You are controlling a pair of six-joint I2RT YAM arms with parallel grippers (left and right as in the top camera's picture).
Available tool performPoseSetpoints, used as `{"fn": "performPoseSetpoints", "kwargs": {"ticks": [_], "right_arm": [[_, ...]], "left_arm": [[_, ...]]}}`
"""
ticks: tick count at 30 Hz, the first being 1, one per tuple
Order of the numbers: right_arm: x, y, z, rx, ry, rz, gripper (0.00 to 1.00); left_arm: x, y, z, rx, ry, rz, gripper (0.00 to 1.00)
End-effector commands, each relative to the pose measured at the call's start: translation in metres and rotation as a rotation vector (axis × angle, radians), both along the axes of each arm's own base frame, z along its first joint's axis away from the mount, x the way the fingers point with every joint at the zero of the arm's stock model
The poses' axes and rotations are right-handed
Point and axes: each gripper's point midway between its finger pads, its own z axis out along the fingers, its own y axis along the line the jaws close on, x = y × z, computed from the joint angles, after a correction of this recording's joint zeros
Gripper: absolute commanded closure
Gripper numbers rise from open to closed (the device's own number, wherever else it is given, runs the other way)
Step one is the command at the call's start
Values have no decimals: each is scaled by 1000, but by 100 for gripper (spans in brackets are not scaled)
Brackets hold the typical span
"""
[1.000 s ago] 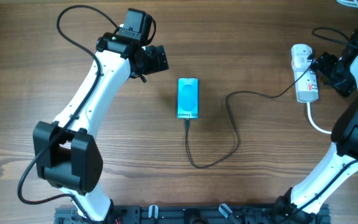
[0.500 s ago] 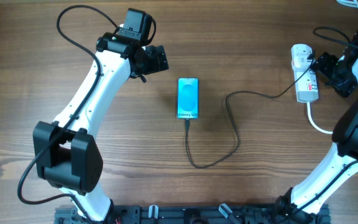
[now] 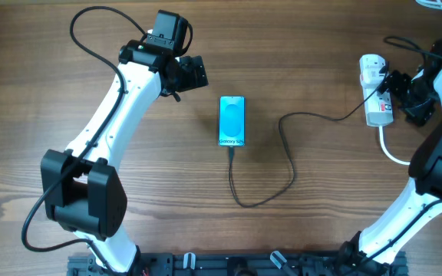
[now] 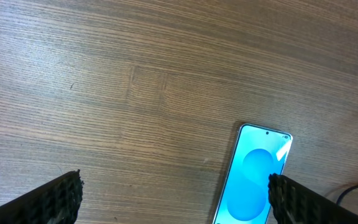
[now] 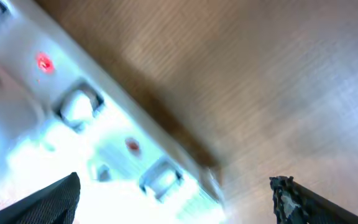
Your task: Plug charger to phone and switch on socket
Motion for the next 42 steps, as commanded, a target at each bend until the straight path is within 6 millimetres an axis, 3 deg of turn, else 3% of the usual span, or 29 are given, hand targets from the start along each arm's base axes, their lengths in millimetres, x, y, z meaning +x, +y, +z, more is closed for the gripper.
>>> {"fn": "performPoseSetpoints", "kwargs": {"ticks": [1,7,8,12,14,20,24,27,33,36,39,42], "right_arm": [[-15,-3,54,-68,-31,-63,0],[-57,22,119,-79,-63,-38,0],[-68,33,130,-97,-108,-23,0],[-103,70,144,-135,-247,21,0],[-125,93,162,-167,-372,67,0],[-160,127,189,-94,-531,81,0],[-160,127,185,-89,-508,80,0],[-155,125,171,-70,-448,79,0],[-143,121,127,-23,-266,82,0],[-152,122,98,2,-110,151,0],[-145,121,108,-20,-177,154,0],[-126,129,150,-107,-454,208,0]], "left_arm": [[2,3,-1,11,-4,19,0],[2,3,-1,11,-4,19,0],[2,3,-1,11,-4,19,0],[2,3,-1,11,-4,19,0],[2,3,-1,11,-4,19,0],[2,3,-1,11,-4,19,0],[2,3,-1,11,-4,19,0],[2,3,-1,11,-4,19,0],[2,3,-1,11,-4,19,0],[2,3,-1,11,-4,19,0],[2,3,-1,11,-4,19,0],[2,3,-1,11,-4,19,0]]}}
